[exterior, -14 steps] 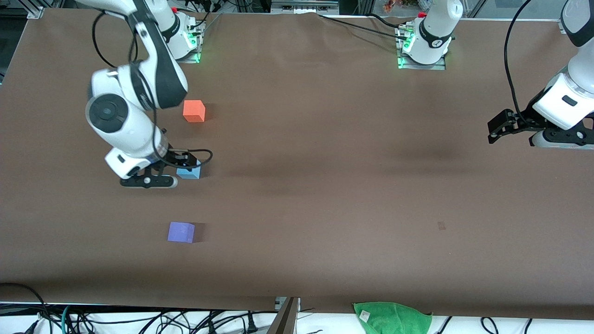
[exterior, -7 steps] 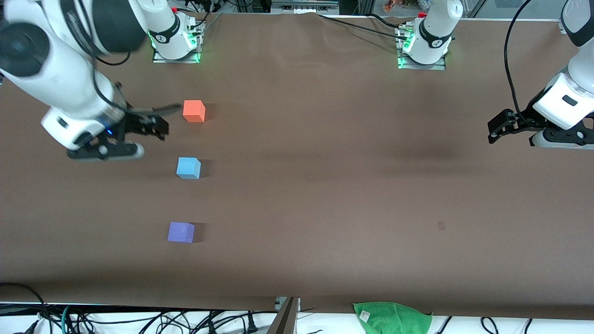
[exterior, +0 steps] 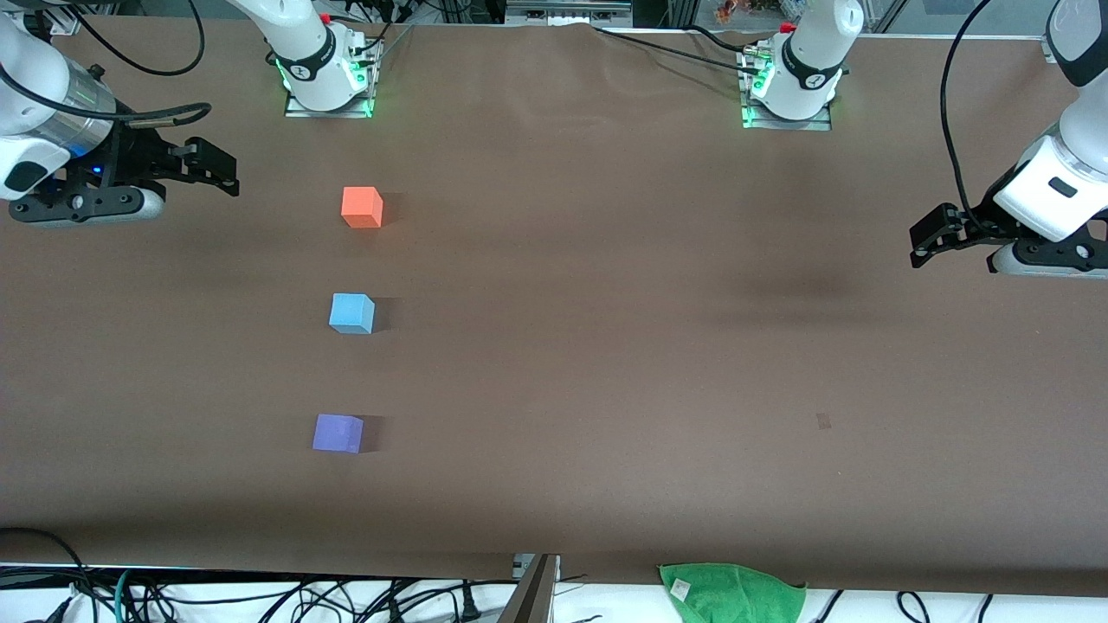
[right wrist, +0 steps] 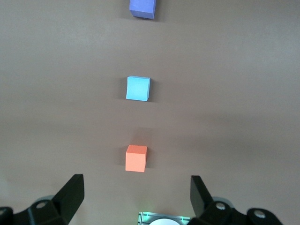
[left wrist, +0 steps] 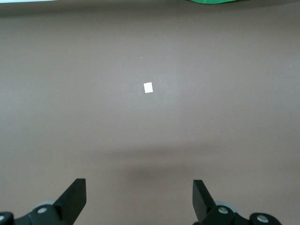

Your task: Place blue block between orange and purple blocks

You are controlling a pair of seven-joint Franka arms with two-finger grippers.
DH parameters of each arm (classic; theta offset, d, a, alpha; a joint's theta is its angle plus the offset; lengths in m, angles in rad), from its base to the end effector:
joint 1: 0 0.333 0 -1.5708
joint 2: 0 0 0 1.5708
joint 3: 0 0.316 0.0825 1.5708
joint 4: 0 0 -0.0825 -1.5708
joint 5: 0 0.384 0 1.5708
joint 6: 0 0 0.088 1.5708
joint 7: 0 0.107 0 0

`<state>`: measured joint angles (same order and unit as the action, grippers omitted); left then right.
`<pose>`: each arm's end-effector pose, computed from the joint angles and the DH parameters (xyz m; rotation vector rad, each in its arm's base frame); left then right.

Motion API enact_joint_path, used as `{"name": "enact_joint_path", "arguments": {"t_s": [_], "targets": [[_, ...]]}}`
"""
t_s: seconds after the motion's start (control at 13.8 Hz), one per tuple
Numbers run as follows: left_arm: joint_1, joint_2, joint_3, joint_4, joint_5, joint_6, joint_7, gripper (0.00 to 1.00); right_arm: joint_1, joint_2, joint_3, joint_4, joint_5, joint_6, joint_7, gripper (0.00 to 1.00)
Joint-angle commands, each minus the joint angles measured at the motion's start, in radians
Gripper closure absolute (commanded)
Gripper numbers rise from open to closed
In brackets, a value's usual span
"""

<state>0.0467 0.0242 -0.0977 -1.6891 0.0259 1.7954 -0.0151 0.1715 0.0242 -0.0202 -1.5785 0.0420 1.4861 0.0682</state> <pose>0.5778 -0.0267 0.5747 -3.1179 0.0632 -0.1294 0.5445 0.0880 0.6007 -3.1047 -0.1308 0.1873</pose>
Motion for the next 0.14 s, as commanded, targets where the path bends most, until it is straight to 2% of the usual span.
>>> {"name": "enact_joint_path", "arguments": {"t_s": [0.0, 0.07], "targets": [[-0.001, 0.014, 0.001, 0.028, -0.018, -0.005, 0.023, 0.0, -0.021, -0.012, 0.019, -0.002, 0.003, 0.01, -0.015, 0.0], [-0.001, 0.014, 0.001, 0.028, -0.018, -0.005, 0.023, 0.0, -0.021, -0.015, 0.019, 0.0, 0.001, 0.005, -0.016, 0.0]]}}
